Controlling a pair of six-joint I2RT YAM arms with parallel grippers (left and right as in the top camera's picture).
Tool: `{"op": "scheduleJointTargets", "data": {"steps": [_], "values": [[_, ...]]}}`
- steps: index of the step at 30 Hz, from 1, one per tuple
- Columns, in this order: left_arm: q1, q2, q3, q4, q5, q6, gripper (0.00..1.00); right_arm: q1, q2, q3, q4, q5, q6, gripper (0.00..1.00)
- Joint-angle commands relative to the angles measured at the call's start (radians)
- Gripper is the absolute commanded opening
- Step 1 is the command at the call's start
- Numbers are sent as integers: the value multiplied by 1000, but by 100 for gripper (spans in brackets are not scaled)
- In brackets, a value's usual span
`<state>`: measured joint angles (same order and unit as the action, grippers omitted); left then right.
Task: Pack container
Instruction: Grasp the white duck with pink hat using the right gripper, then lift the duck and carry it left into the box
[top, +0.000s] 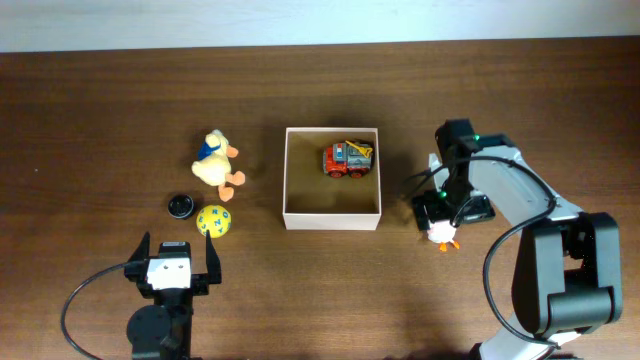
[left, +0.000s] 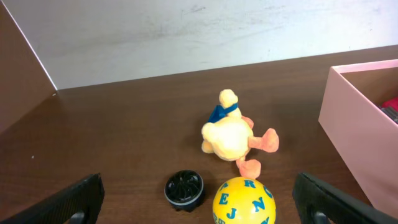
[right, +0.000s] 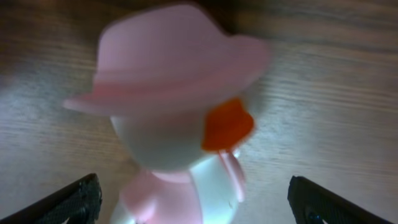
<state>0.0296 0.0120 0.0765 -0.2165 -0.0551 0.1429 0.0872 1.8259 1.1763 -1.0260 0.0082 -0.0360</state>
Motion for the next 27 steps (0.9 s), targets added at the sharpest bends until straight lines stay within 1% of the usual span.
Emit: {"op": "scheduleJointTargets", "data": {"steps": [1, 5, 6, 8, 11, 13, 15, 19, 23, 27], "values": [[6, -7, -11, 4, 11, 19, 99, -4, -6, -39, 31, -49, -11, 96], [6, -7, -11, 4, 11, 20, 99, -5, -8, -31, 50, -86, -11, 77], [6, -7, -11, 4, 11, 19, 99, -4, -8, -24, 49, -90, -11, 74], [6, -7, -11, 4, 11, 19, 99, -4, -8, -3, 41, -91, -11, 59], [6, -7, -11, 4, 11, 19, 99, -5, -8, 45, 17, -91, -11, 29], [6, -7, -11, 4, 11, 19, 99, -4, -8, 89, -7, -91, -11, 21], [6, -7, -11, 4, 11, 19, 99, -5, -8, 131, -30, -90, -12, 17], [6, -7, -11, 4, 11, 19, 99, -4, -8, 256, -106, -87, -12, 15], [6, -7, -11, 4, 11, 20, 99, 10, -8, 443, -222, -88, -12, 11], [6, -7, -11, 4, 11, 20, 99, 58, -8, 644, -302, -88, -11, 10]]}}
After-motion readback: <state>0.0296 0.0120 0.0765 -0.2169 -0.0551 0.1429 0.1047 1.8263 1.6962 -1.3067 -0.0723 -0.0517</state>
